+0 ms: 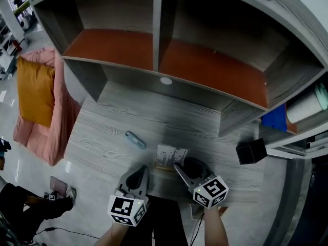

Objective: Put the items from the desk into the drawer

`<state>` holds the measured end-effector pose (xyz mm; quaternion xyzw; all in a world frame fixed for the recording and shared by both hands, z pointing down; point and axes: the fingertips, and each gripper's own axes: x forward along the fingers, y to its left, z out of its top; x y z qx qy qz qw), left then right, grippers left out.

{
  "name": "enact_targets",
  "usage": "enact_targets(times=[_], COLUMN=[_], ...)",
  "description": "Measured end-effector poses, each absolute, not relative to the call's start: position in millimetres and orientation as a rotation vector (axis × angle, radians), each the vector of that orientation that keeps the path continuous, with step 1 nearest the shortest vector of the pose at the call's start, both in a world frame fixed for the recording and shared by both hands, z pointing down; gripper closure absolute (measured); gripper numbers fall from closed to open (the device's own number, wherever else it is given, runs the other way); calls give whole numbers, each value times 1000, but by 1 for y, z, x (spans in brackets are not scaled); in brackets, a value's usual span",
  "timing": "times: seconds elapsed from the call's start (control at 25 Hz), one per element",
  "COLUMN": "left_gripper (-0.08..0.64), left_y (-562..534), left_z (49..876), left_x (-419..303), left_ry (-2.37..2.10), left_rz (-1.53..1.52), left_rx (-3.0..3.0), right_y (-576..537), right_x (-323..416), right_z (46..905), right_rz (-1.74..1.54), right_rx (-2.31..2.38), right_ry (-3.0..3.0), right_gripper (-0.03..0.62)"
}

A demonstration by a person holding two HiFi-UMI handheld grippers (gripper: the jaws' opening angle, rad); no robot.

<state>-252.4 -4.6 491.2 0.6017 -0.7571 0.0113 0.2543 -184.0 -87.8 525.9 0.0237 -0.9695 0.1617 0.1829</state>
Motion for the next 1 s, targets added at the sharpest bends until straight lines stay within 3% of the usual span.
enact_targets(times=[1.0], left_gripper=[551], left_y=[-63], left_z=[452], left_x=[-186], left_ry=[-1837], left_rz=[137], left_rx=[1938], right_y=[-115], right_x=[-94], right_z=[480], right_rz=[561], right_rx=[487], right_ry=[-2773], right_gripper=[457])
